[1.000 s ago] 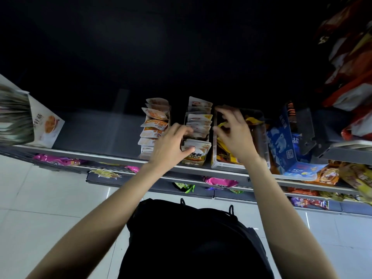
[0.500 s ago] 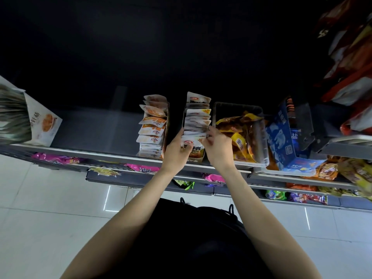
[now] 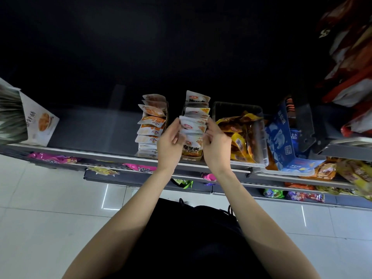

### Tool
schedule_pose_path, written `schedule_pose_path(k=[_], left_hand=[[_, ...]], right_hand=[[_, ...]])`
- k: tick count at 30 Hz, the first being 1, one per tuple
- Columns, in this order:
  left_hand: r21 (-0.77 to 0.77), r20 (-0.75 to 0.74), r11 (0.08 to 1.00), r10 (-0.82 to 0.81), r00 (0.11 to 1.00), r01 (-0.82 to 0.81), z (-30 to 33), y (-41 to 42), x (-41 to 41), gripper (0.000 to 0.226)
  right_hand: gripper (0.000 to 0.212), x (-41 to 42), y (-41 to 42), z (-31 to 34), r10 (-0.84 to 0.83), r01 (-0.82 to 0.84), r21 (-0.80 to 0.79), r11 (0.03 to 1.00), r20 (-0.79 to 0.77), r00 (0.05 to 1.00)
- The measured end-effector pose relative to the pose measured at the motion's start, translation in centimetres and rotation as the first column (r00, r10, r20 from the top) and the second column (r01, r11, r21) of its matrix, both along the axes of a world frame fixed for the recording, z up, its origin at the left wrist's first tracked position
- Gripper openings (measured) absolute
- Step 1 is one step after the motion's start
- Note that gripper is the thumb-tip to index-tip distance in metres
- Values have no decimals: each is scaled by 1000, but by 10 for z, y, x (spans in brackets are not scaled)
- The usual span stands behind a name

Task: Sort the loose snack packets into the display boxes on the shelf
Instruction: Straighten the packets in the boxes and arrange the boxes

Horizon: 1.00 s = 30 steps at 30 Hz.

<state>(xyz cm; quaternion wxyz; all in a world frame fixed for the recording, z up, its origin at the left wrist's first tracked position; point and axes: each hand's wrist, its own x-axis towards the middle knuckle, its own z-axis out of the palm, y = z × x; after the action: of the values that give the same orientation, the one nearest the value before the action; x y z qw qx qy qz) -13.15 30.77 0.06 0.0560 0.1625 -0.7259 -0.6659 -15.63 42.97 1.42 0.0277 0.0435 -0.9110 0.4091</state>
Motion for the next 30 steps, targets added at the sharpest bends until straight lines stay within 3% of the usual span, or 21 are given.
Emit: schedule_pose_path(k=[5, 11, 14, 19, 22, 25, 30], left_hand=[[-246, 14, 968, -34, 999, 37, -4, 0, -9, 48], [-162, 79, 975, -138, 987, 150, -4, -4, -2, 60], [71, 128, 972, -233, 964, 225, 4, 5, -3, 61], [201, 102, 966, -184, 978, 160, 0, 9, -11, 56], [241, 114, 963, -153, 982, 122, 0, 11, -13, 52], [176, 100, 971, -181, 978, 162, 8, 11, -18, 48], [-61, 59, 975, -209, 976, 213, 2, 0, -31, 46]], right_hand=[[49, -5, -4, -5, 26, -30, 47, 998, 66, 997], [72, -1, 1, -15, 112, -62, -220, 974, 222, 968], [84, 3, -9, -19, 150, -37, -343, 938, 309, 939], [78, -6, -18, -26, 110, 13, -400, 916, 281, 953], [71, -7, -17, -26, 76, 13, -353, 935, 236, 969], [67, -11, -12, -14, 33, 28, -264, 964, 226, 974], [59, -30, -7, -10, 133, -90, -177, 980, 249, 959]])
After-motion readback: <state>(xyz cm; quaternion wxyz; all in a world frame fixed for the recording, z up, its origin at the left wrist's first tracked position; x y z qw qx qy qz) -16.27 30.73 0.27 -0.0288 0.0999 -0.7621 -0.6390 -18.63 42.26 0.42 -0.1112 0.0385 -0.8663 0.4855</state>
